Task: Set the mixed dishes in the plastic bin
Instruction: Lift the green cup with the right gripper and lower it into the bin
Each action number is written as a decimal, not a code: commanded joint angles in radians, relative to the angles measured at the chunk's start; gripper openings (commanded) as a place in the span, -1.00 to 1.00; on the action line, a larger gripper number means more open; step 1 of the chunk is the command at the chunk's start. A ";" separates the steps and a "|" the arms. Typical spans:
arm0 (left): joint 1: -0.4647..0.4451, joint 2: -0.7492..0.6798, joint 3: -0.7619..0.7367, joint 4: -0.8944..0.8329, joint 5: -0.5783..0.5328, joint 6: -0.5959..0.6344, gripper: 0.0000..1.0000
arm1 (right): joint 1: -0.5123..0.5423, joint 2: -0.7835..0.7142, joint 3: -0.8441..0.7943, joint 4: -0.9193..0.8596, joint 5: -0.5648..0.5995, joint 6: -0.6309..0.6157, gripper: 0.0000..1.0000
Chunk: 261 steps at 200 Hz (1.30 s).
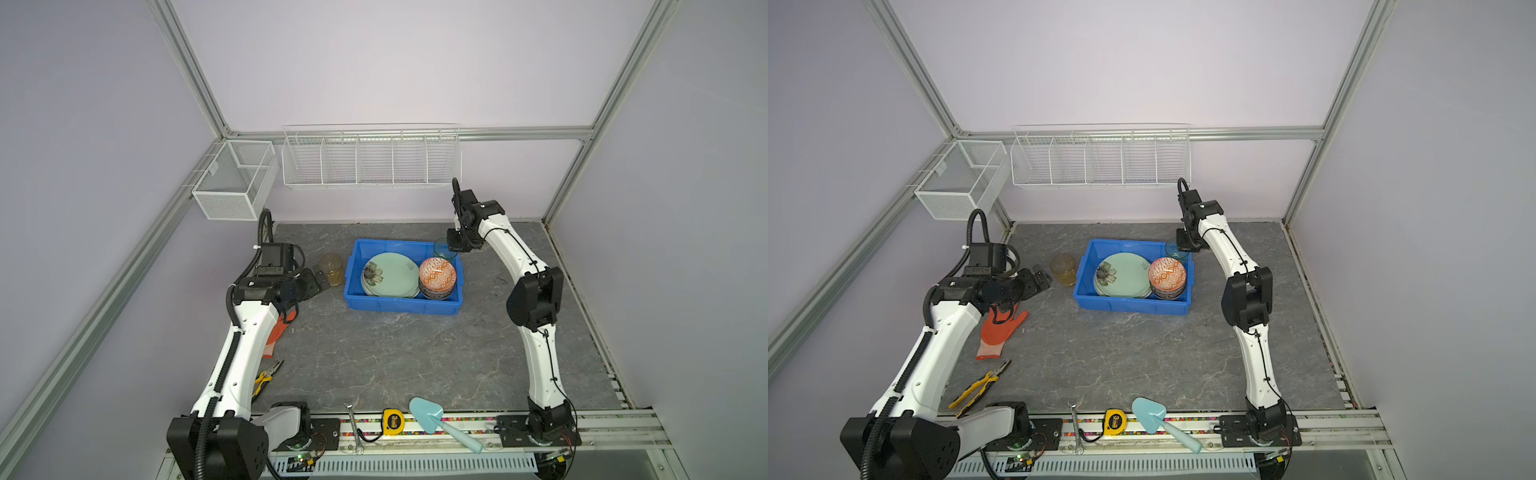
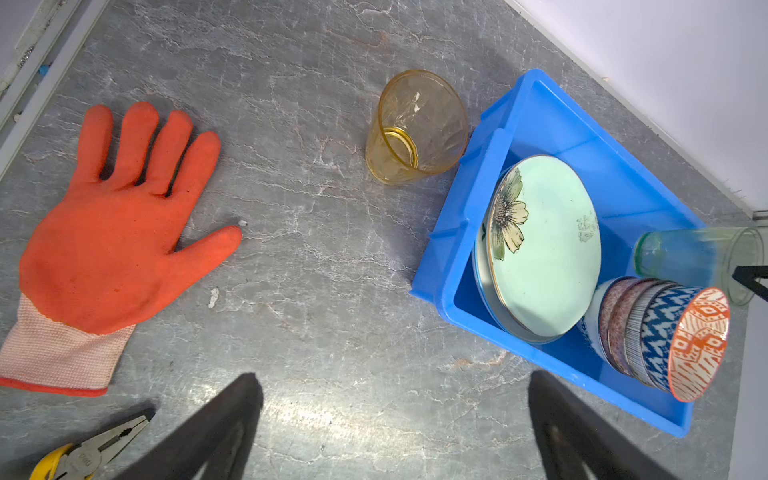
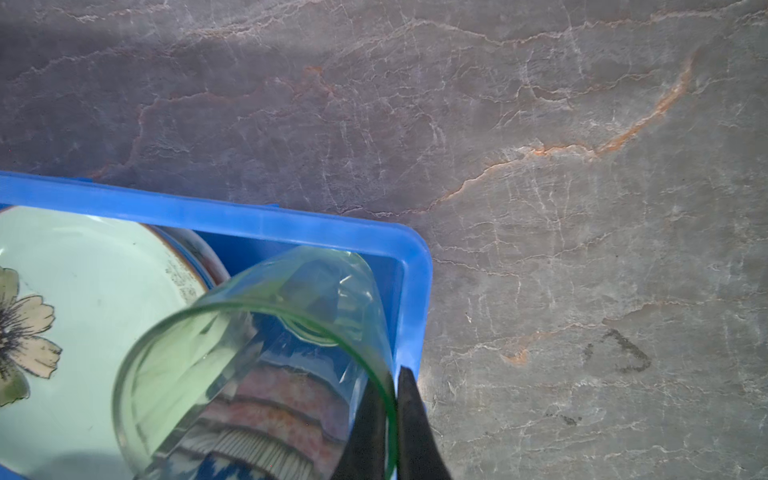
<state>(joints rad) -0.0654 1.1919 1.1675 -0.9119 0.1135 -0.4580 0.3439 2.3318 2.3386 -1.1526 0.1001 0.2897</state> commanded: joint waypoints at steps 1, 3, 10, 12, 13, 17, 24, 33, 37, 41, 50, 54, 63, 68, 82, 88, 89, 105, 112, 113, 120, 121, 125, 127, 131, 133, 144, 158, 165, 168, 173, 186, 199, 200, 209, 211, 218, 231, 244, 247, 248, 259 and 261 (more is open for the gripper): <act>0.007 -0.002 -0.011 -0.027 0.002 0.011 0.99 | 0.019 0.035 0.017 -0.002 0.004 -0.011 -0.86; 0.007 0.000 -0.012 -0.028 0.002 0.012 0.99 | 0.019 0.036 0.017 -0.002 0.004 -0.010 -0.87; 0.007 0.000 -0.011 -0.029 0.002 0.013 0.99 | 0.023 0.042 0.017 0.003 0.006 -0.008 -0.86; 0.007 0.001 -0.011 -0.029 0.002 0.013 0.99 | 0.023 0.043 0.017 0.005 0.006 -0.008 -0.87; 0.007 0.001 -0.010 -0.030 0.002 0.014 0.99 | 0.023 0.044 0.017 0.005 0.006 -0.008 -0.87; 0.008 0.002 -0.010 -0.030 0.002 0.015 0.99 | 0.025 0.047 0.018 0.008 0.004 -0.005 -0.87; 0.007 0.003 -0.008 -0.032 0.002 0.017 0.99 | 0.028 0.051 0.018 0.012 0.004 -0.003 -0.87; 0.007 0.003 -0.006 -0.035 -0.002 0.019 0.99 | 0.031 0.059 0.018 0.017 0.006 0.000 -0.87; 0.008 0.004 -0.006 -0.037 -0.004 0.021 0.99 | 0.031 0.062 0.019 0.017 0.006 0.000 -0.87; 0.007 0.003 -0.005 -0.038 -0.005 0.021 0.99 | 0.034 0.065 0.018 0.020 0.007 0.001 -0.87; 0.007 0.004 -0.004 -0.039 -0.006 0.022 0.99 | 0.035 0.072 0.018 0.022 0.009 0.003 -0.86; 0.008 0.003 -0.003 -0.040 -0.007 0.022 0.99 | 0.036 0.075 0.019 0.022 0.009 0.002 -0.87; 0.009 0.007 -0.004 -0.039 -0.006 0.024 0.99 | 0.035 0.082 0.019 0.024 0.009 0.006 -0.87; 0.009 0.008 -0.003 -0.039 -0.006 0.024 0.99 | 0.036 0.084 0.019 0.025 0.009 0.008 -0.87; 0.009 0.012 -0.003 -0.039 -0.005 0.024 0.99 | 0.040 0.091 0.019 0.027 0.011 0.008 -0.86; 0.009 0.013 -0.003 -0.038 -0.004 0.023 0.99 | 0.040 0.094 0.019 0.029 0.013 0.009 -0.86; 0.009 0.014 -0.003 -0.038 -0.004 0.023 0.99 | 0.040 0.094 0.019 0.029 0.013 0.009 -0.86; 0.009 0.018 -0.004 -0.037 -0.003 0.025 0.99 | 0.041 0.103 0.019 0.031 0.019 0.009 -0.87; 0.009 0.020 -0.003 -0.039 -0.003 0.025 0.99 | 0.041 0.106 0.019 0.031 0.022 0.008 -0.87; 0.009 0.019 -0.002 -0.039 -0.003 0.025 0.99 | 0.041 0.108 0.018 0.031 0.022 0.008 -0.87; 0.009 0.020 -0.002 -0.040 -0.003 0.027 0.99 | 0.042 0.111 0.019 0.031 0.023 0.008 -0.87; 0.009 0.020 -0.002 -0.040 -0.003 0.027 0.99 | 0.041 0.112 0.018 0.030 0.024 0.008 -0.87; 0.009 0.021 -0.002 -0.040 -0.003 0.027 0.99 | 0.042 0.113 0.019 0.029 0.024 0.007 -0.87; 0.009 0.021 -0.002 -0.040 -0.003 0.028 0.99 | 0.043 0.113 0.018 0.029 0.024 0.007 -0.86; 0.009 0.021 -0.002 -0.041 -0.003 0.027 0.99 | 0.041 0.115 0.018 0.028 0.025 0.008 -0.86; 0.009 0.021 -0.002 -0.042 -0.004 0.029 0.99 | 0.042 0.115 0.018 0.029 0.026 0.007 -0.86; 0.009 0.021 0.000 -0.045 -0.007 0.030 0.99 | 0.044 0.114 0.015 0.030 0.028 0.005 -0.83; 0.009 0.022 0.001 -0.047 -0.012 0.031 0.99 | 0.046 0.108 0.014 0.033 0.031 0.006 -0.76; 0.009 0.025 0.003 -0.048 -0.012 0.031 0.99 | 0.046 0.104 0.014 0.035 0.033 0.004 -0.73; 0.010 0.025 0.003 -0.047 -0.012 0.031 0.99 | 0.046 0.101 0.014 0.037 0.034 0.004 -0.72; 0.010 0.027 0.004 -0.048 -0.013 0.031 0.99 | 0.047 0.097 0.014 0.038 0.036 0.004 -0.69; 0.010 0.030 0.006 -0.048 -0.010 0.032 0.99 | 0.047 0.085 0.013 0.041 0.037 0.002 -0.63; 0.010 0.036 0.009 -0.048 -0.009 0.030 0.99 | 0.046 0.072 0.013 0.044 0.039 0.002 -0.57; 0.010 0.036 0.010 -0.048 -0.009 0.030 0.99 | 0.047 0.071 0.014 0.044 0.040 0.001 -0.57; 0.010 0.040 0.013 -0.048 -0.008 0.030 0.99 | 0.046 0.062 0.014 0.045 0.041 -0.002 -0.54; 0.010 0.040 0.013 -0.048 -0.008 0.030 0.99 | 0.046 0.060 0.014 0.046 0.042 -0.001 -0.54; 0.011 0.045 0.015 -0.048 -0.006 0.031 0.99 | 0.047 0.052 0.013 0.047 0.044 -0.003 -0.52; 0.011 0.050 0.021 -0.050 -0.007 0.032 0.99 | 0.046 0.037 0.014 0.050 0.048 -0.006 -0.49; 0.012 0.053 0.027 -0.055 -0.021 0.026 0.99 | 0.047 0.018 0.013 0.055 0.055 -0.007 -0.47; 0.012 0.054 0.029 -0.057 -0.026 0.025 0.99 | 0.046 0.013 0.013 0.057 0.057 -0.007 -0.47; 0.012 0.055 0.029 -0.057 -0.028 0.024 0.99 | 0.047 0.013 0.012 0.057 0.058 -0.006 -0.47; 0.012 0.056 0.033 -0.065 -0.046 0.021 0.99 | 0.046 -0.004 0.012 0.063 0.061 -0.009 -0.46; 0.012 0.057 0.035 -0.067 -0.049 0.021 0.99 | 0.046 -0.007 0.013 0.064 0.063 -0.010 -0.46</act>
<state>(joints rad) -0.0605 1.2407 1.1652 -0.9314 0.1047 -0.4465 0.3843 2.4031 2.3425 -1.1049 0.1390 0.2909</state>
